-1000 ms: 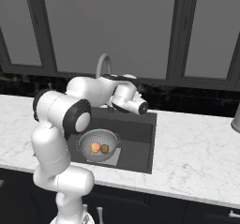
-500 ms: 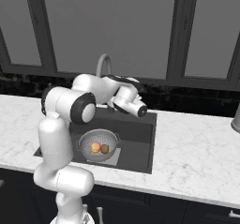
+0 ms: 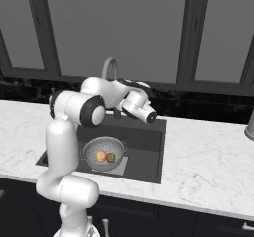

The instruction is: Put the colander in the sink, put the kiwi, peach in the colander, and turn on the sink faucet and pour water over the colander.

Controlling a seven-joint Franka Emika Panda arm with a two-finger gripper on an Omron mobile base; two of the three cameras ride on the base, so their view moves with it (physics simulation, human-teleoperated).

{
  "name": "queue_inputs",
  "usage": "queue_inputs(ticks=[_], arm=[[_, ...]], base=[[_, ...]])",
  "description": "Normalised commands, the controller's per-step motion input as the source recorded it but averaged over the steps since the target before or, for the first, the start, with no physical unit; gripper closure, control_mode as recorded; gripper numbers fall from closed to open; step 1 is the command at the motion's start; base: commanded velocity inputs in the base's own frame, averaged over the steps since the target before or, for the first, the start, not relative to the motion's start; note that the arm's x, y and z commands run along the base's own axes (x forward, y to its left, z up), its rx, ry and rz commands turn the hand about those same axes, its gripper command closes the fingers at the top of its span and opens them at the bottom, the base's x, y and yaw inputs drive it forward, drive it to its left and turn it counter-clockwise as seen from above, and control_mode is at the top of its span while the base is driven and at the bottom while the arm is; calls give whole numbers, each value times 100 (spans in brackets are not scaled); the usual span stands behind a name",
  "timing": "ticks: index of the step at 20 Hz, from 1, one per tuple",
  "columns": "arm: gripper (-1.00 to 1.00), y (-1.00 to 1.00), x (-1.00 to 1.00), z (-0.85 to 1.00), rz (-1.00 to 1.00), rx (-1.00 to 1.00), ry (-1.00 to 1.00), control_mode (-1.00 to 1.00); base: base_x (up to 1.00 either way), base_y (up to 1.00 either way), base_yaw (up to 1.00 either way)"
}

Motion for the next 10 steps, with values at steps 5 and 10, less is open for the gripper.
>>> queue_inputs(ticks=[5, 10], arm=[[-100, 0, 31, -5, -3, 3, -2, -100], [-100, 0, 32, -15, -4, 3, -2, -100]], base=[[0, 0, 0], [0, 0, 0]])
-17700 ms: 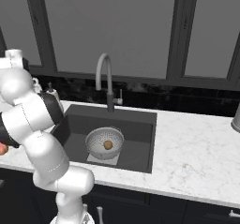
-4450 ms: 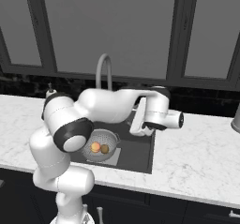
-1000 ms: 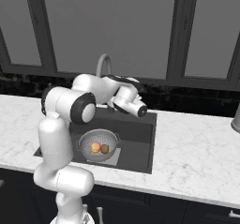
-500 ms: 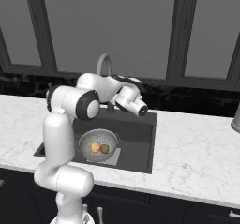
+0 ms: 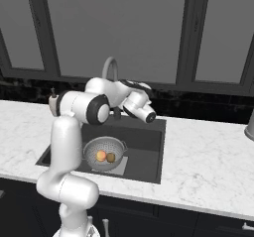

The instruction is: Put the colander in the sink, put the kiwi, peach in the colander, and turn on the sink faucet and pour water over the colander.

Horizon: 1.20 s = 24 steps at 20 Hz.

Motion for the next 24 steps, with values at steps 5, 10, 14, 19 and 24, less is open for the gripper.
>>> queue_inputs(ticks=[5, 10, 14, 19, 24], arm=[[100, -2, 17, -14, -5, 4, -4, -100], [100, -23, 13, -7, -6, 9, -3, -100], [100, -44, 20, -1, -7, 10, -1, -100], [100, -63, 27, -7, -12, 8, -1, -100], [100, -57, 27, -20, -24, 1, 0, -100]], base=[[0, 0, 0], [0, 0, 0], [0, 0, 0], [0, 0, 0], [0, 0, 0]])
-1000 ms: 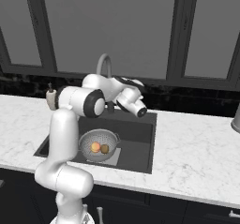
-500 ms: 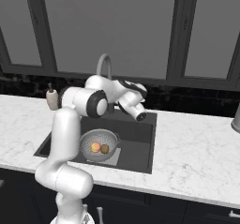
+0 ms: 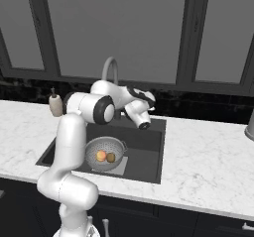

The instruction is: Put the colander in the sink, put the kiwi, peach in the colander, and turn on the sink faucet and pour water over the colander.

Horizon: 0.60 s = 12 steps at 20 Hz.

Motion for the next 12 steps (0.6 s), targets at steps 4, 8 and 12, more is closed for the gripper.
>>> queue_inputs(ticks=[4, 8, 12], arm=[[100, -83, 28, -22, -23, 2, 0, -100], [100, -100, 21, -35, -11, 16, 0, -100], [100, -100, 17, -34, -9, 20, 0, -100]], base=[[0, 0, 0], [0, 0, 0], [0, 0, 0]])
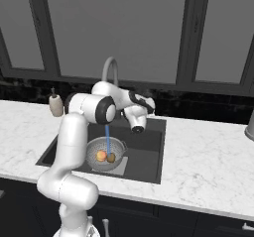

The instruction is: Put the colander in the sink, put the kiwi, peach in the colander, and turn on the sink faucet and pour water over the colander.

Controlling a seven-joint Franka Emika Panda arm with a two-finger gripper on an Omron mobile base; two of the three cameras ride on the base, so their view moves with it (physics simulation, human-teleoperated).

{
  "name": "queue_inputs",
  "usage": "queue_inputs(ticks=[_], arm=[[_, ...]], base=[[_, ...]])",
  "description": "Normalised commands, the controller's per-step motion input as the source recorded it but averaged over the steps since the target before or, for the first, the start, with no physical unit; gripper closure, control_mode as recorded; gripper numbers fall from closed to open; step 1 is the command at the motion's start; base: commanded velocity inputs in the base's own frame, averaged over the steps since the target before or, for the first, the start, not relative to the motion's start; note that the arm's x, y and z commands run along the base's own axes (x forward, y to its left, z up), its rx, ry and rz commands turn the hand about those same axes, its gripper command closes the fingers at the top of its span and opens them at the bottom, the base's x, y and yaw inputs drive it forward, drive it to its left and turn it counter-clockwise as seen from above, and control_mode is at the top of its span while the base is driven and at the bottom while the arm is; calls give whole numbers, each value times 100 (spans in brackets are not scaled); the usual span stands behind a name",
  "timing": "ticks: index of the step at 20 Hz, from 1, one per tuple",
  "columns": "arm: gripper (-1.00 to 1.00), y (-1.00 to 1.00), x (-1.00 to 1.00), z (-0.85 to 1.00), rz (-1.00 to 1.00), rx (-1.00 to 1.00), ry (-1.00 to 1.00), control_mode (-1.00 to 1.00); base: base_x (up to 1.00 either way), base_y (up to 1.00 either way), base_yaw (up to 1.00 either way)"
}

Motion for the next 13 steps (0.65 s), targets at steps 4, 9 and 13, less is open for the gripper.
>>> queue_inputs(ticks=[4, 9, 13], arm=[[100, -97, 10, 3, -7, 25, -2, -100], [100, -74, -16, 100, 1, 37, -32, -100], [100, -84, -23, 100, 6, 31, -32, -100]], base=[[0, 0, 0], [0, 0, 0], [0, 0, 0]])
